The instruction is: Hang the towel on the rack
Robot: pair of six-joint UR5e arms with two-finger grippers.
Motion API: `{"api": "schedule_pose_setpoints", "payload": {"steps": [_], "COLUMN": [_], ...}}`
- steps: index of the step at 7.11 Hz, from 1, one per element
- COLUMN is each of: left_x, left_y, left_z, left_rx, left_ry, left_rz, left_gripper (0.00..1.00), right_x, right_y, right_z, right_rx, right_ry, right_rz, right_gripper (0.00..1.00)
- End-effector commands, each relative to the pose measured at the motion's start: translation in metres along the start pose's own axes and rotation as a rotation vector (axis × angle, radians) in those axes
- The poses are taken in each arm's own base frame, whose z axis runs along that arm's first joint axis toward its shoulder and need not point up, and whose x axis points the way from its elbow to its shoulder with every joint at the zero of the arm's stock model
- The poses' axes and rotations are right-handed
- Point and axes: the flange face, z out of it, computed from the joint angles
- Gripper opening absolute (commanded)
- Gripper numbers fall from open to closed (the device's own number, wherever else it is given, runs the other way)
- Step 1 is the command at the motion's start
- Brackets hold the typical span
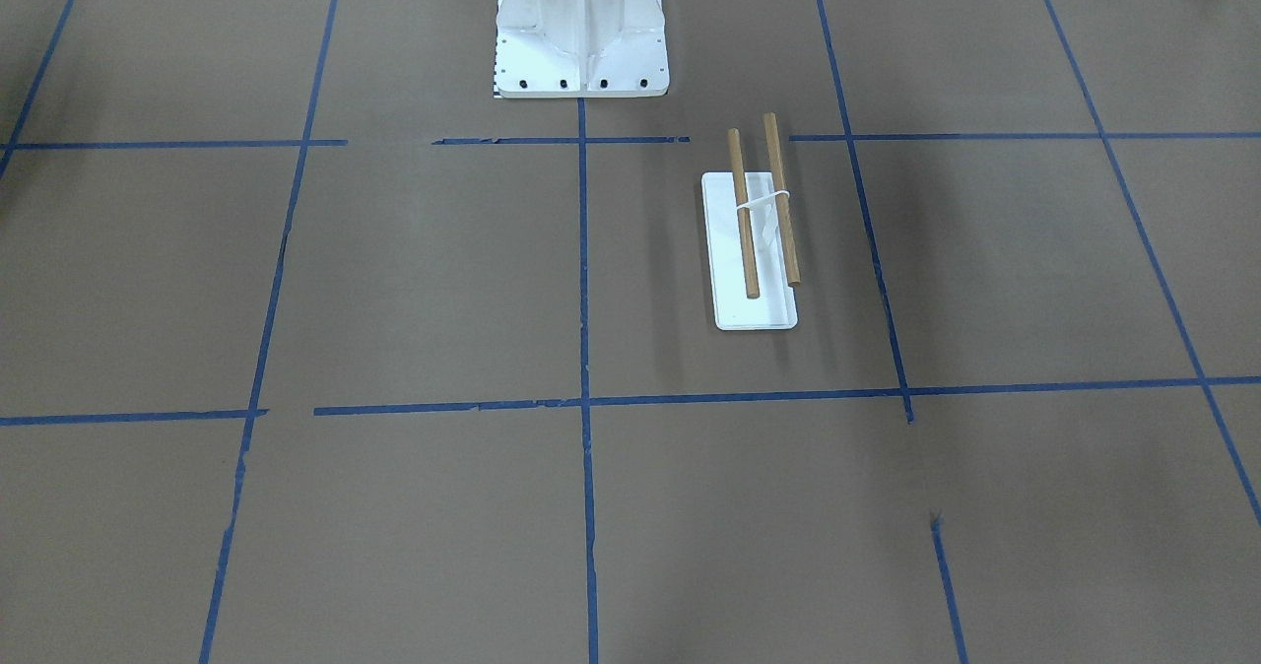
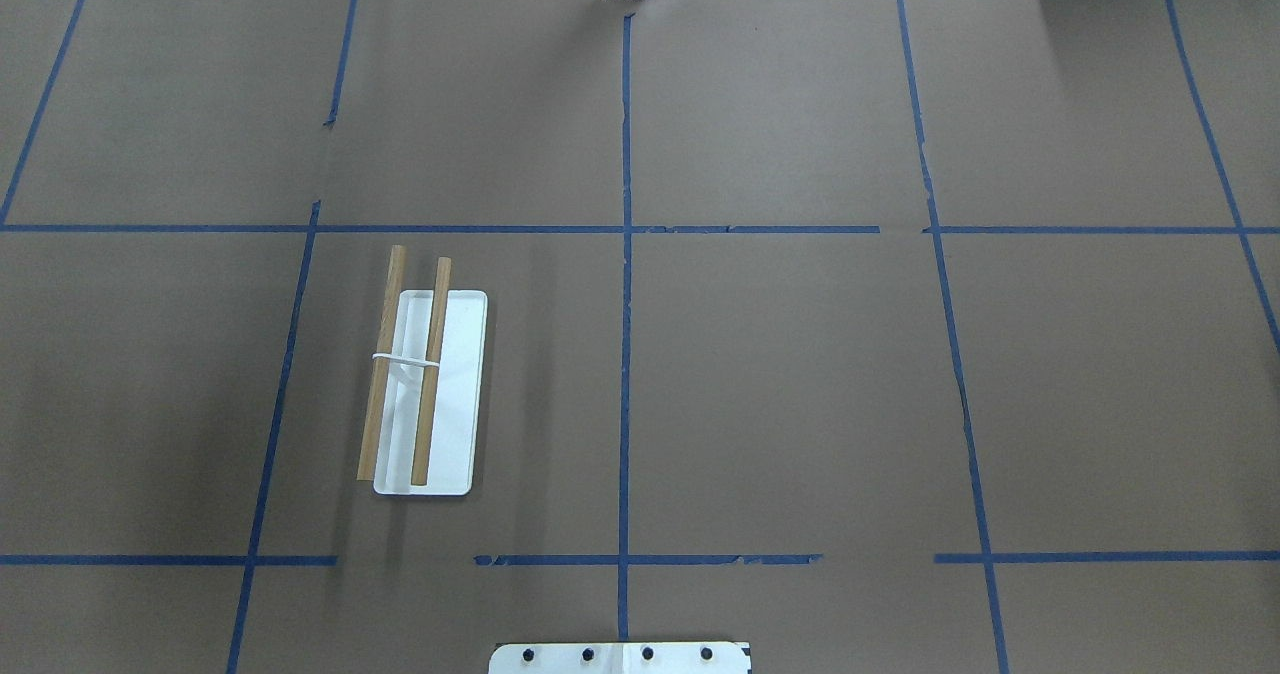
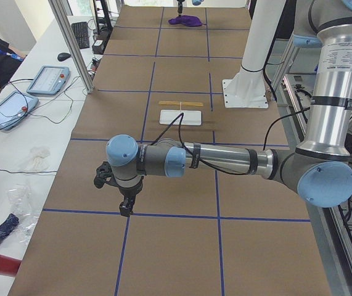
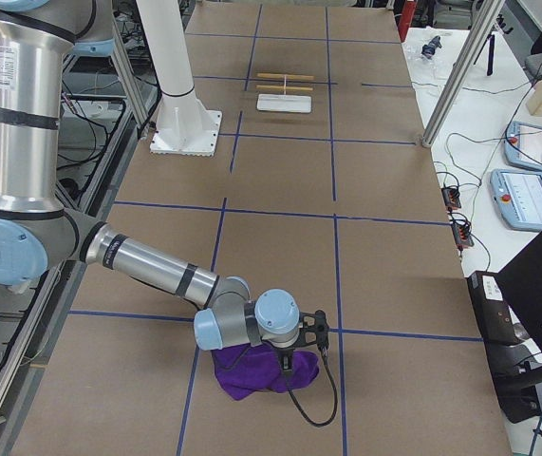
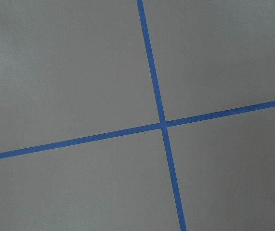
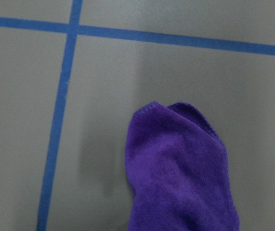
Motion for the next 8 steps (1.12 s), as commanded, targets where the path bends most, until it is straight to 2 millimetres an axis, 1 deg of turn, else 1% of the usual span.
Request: {"api": "schedule_pose_setpoints", "payload": {"steps": [1, 2, 4, 5, 6, 7, 8], "left_x": [0.003, 0.003, 0.003, 0.003, 0.003, 0.003, 0.003], "left_y": [0.001, 0.002, 0.002, 0.002, 0.002, 0.002, 0.001], "left_z": [-0.002, -0.002, -0.003, -0.002, -0.002, -0.002, -0.002], "left_rx": [0.006, 0.006, 0.007, 0.005, 0.005, 0.005, 0.006], "left_ry": [0.004, 0.004, 0.003, 0.004, 0.004, 0.004, 0.004], "left_rz": [0.006, 0.004, 0.005, 0.006, 0.006, 0.006, 0.007], "left_gripper": [1.0, 1.0, 1.0, 1.0, 1.0, 1.0, 1.0], "right_x": [0.018, 0.019, 0.014, 0.01, 0.006, 0.002, 0.001], "right_y": [0.027, 0.033, 0.035, 0.033, 0.029, 0.025, 0.024], "right_z": [0.026, 0.036, 0.043, 0.045, 0.046, 0.044, 0.042], "right_rx": [-0.057, -0.082, -0.102, -0.105, -0.103, -0.091, -0.087], "right_ry": [0.033, 0.032, 0.027, 0.024, 0.023, 0.018, 0.013], "right_rz": [0.016, 0.015, 0.006, -0.004, -0.023, -0.04, -0.042], "right_gripper": [1.0, 1.0, 1.0, 0.85, 0.34, 0.0, 0.0]}}
